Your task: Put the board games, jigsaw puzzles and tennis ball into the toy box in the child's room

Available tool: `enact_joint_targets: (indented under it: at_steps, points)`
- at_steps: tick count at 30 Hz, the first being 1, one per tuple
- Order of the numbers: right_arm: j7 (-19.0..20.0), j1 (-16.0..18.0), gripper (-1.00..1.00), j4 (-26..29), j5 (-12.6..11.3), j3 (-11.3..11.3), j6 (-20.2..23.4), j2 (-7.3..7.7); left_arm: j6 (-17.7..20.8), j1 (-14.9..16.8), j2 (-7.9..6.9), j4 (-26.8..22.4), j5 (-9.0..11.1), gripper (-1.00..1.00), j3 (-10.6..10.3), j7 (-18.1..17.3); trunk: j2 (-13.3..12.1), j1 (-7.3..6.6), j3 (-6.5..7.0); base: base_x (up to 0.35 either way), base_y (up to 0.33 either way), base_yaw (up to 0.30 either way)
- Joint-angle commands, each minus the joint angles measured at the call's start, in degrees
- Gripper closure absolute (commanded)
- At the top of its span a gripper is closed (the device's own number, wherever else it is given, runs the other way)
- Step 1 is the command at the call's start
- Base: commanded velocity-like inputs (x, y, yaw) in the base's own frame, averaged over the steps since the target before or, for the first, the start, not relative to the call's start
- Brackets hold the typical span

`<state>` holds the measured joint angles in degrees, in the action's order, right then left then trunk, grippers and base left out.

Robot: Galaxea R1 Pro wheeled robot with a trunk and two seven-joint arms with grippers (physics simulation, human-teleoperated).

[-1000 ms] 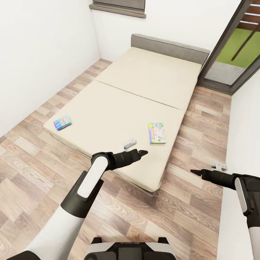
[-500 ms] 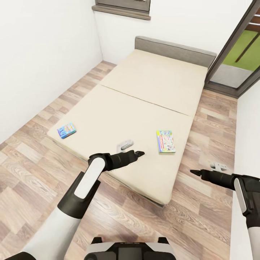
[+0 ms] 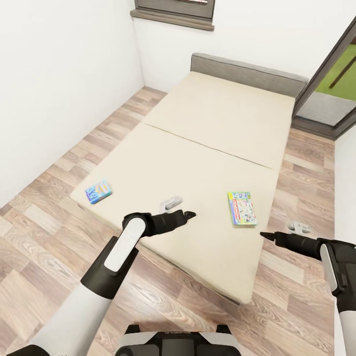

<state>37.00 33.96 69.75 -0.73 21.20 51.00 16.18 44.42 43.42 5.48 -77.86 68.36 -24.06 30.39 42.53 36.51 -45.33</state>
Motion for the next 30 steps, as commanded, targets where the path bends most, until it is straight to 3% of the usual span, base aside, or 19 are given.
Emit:
enact_joint_targets:
  at_steps: [1, 16, 21, 30]
  points:
    - [0.2, 0.0, -1.0, 0.0, -0.1, 0.1, 0.4, 0.0, 0.0, 0.0, 0.0, 0.0, 0.6, -1.0, 0.0, 0.6, 0.0, 0.04, -0.04, 0.248, 0.181, 0.0]
    - [0.2, 0.0, -1.0, 0.0, -0.2, 0.0, 0.3, -0.01, -0.5, 0.1, 0.24, 2.0, 0.1, -1.0, -0.2, 0.4, 0.0, 0.04, -0.04, 0.103, 0.074, -0.01]
    - [0.2, 0.1, -1.0, 0.0, -0.2, 0.0, 0.5, 0.02, -2.6, 0.6, 0.35, 5.0, -0.5, -1.0, -0.3, -0.7, 0.0, 0.04, -0.04, 0.024, 0.017, -0.133]
    - [0.2, 0.1, -1.0, 0.0, -0.3, 0.1, 0.8, 0.1, -4.9, 6.3, 0.09, 12.4, -1.2, -1.0, -0.3, -6.3, 0.0, 0.04, -0.04, 0.01, 0.007, -0.219]
